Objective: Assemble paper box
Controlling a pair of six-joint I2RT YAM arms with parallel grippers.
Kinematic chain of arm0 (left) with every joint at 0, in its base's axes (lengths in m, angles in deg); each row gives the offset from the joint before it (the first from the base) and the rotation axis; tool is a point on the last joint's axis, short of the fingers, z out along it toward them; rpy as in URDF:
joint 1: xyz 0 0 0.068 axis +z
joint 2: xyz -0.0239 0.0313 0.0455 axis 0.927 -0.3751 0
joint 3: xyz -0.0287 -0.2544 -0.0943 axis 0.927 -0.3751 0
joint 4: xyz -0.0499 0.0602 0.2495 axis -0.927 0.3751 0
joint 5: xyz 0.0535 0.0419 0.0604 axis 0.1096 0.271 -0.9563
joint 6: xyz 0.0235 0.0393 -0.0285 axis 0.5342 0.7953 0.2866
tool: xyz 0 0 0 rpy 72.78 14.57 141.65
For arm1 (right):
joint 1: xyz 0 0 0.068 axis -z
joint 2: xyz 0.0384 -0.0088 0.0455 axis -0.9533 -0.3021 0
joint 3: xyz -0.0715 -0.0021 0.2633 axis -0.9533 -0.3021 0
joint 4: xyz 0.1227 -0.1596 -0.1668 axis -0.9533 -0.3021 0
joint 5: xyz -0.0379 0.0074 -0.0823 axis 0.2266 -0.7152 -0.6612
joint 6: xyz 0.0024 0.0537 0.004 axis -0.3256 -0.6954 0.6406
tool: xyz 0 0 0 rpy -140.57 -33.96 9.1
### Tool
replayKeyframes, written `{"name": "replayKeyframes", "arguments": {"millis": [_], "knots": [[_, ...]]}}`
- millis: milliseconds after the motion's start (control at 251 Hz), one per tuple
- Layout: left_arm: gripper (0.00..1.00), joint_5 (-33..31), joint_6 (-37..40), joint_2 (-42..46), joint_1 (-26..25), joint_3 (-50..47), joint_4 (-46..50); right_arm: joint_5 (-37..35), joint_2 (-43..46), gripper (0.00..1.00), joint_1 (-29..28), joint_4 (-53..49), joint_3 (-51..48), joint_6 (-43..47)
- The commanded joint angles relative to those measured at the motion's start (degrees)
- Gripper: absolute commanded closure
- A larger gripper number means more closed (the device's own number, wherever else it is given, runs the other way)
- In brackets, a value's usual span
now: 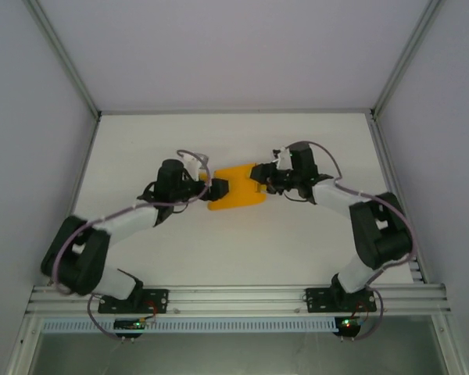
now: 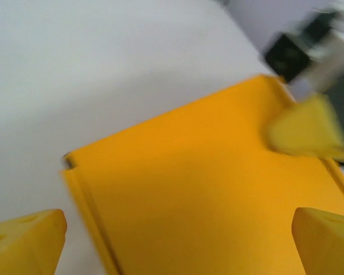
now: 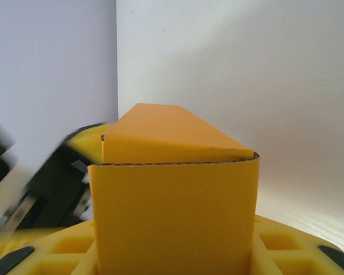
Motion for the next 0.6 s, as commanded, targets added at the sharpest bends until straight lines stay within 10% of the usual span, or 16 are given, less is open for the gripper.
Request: {"name": "replayKeyframes", "arguments": {"millis": [0, 327, 599], "knots": [[0.0, -14.8, 27.0, 6.6, -8.4, -1.6, 1.1, 0.0, 4.3, 0.6, 3.4, -13.9, -1.1, -2.5], [0.0, -30.5, 58.3, 2.0, -23.6, 4.2, 5.6, 8.3, 10.1, 0.59, 12.0, -40.8, 4.8, -5.8], [0.02, -31.4, 61.5, -5.1, -24.7, 8.3, 4.2, 7.1, 13.1, 0.57, 13.2, -44.1, 5.9, -7.9]]}}
